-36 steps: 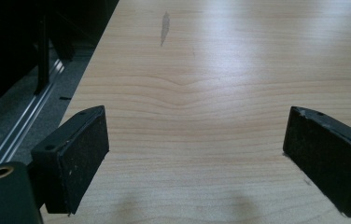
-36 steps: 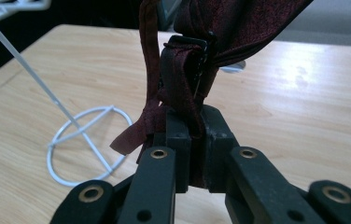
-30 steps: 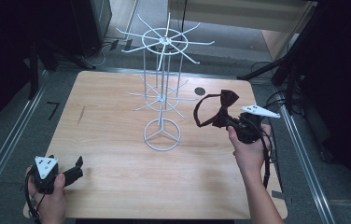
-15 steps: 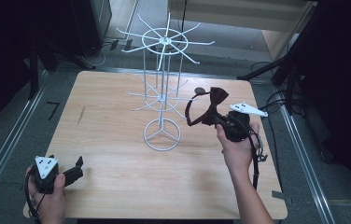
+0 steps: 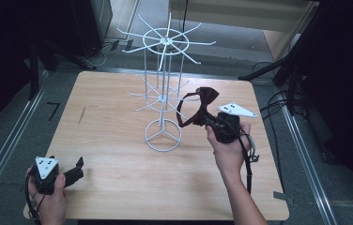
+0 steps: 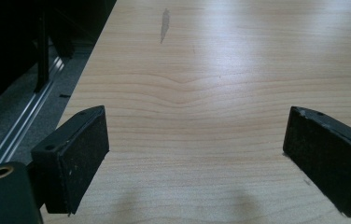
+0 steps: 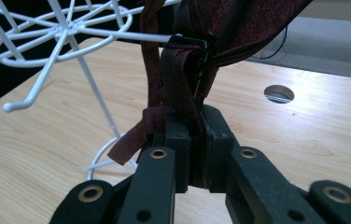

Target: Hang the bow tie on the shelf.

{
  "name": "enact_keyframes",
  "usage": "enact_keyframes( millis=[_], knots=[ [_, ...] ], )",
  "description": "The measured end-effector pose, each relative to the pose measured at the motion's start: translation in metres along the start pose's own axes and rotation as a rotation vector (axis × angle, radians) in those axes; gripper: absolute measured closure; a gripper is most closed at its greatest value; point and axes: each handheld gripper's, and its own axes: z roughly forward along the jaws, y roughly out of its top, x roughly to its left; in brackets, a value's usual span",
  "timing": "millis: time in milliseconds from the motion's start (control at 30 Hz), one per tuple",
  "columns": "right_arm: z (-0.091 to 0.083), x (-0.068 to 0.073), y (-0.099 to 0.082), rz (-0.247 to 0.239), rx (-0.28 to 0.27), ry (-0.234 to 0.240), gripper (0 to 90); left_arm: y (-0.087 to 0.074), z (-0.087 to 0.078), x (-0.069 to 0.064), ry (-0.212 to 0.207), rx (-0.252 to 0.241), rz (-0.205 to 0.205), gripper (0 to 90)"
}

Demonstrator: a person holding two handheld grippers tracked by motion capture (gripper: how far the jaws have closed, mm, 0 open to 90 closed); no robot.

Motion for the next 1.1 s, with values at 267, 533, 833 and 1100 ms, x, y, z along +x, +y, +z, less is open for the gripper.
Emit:
enact_keyframes(
  millis=[267,533,833,1100],
  knots=[
    [0.010,0.008,-0.009,-0.020,0.003,-0.016,84.7,0.000,0.000,0.000,0.001,0.004,-0.002,7.6],
    [0.027,0.019,-0.019,-0.055,0.053,-0.002,84.6,0.000,0.000,0.000,-0.001,0.006,-0.001,7.5],
    [0.049,0.028,-0.032,-0.072,0.118,0.038,82.8,0.000,0.000,0.001,-0.006,0.006,-0.003,7.5],
    [0.052,0.023,-0.033,-0.049,0.133,0.101,60.9,0.000,0.000,0.001,-0.005,0.004,-0.003,7.5]
  ],
)
